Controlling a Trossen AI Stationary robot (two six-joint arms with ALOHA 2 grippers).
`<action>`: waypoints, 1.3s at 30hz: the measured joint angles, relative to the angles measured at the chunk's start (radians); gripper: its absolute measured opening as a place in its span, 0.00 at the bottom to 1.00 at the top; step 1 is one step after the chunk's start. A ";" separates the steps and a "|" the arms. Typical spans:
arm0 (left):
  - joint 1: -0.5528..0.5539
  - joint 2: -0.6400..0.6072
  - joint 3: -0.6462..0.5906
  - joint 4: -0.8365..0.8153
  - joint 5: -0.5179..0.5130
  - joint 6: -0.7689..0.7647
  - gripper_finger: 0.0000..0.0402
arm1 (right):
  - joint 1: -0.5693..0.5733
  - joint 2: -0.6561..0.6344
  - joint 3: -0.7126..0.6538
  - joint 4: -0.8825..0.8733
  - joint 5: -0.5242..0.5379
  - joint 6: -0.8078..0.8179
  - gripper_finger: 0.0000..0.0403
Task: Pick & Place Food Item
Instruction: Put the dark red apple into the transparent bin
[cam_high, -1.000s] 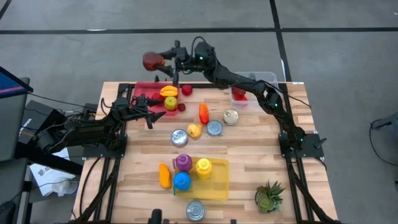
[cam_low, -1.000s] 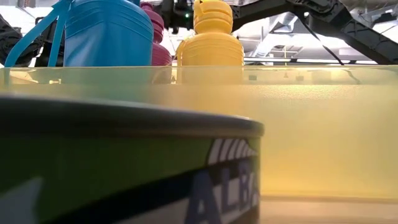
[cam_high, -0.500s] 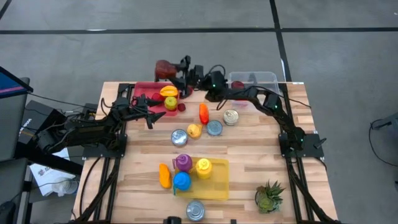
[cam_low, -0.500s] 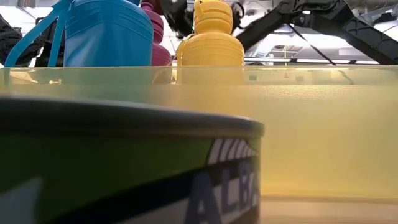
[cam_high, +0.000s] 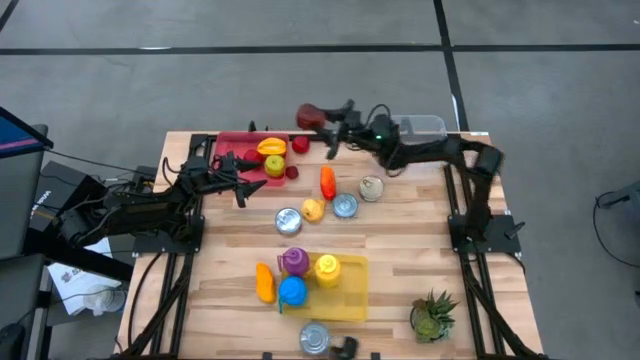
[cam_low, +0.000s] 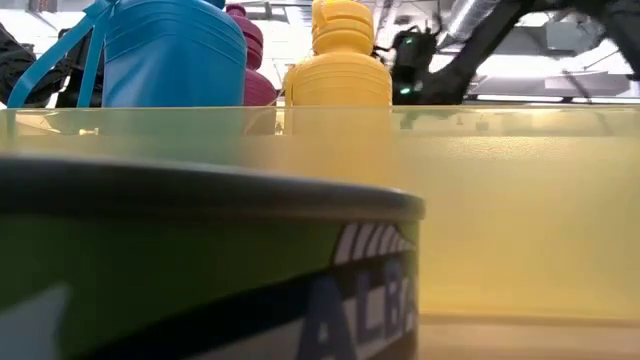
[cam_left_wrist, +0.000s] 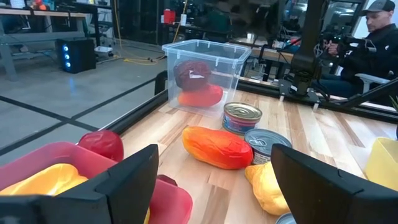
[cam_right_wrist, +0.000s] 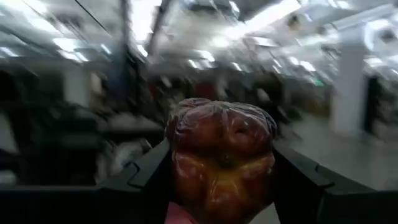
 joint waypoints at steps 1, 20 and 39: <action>0.000 0.000 0.000 0.001 0.000 0.000 0.75 | -0.004 -0.054 -0.045 -0.061 0.030 -0.019 0.51; -0.003 0.016 0.150 -0.296 -0.105 0.024 0.64 | -0.041 -0.753 -0.358 -1.066 0.533 -0.029 0.51; -0.003 0.381 0.489 -0.659 -0.224 0.237 0.76 | -0.172 -0.765 -0.353 -1.466 0.530 0.006 0.72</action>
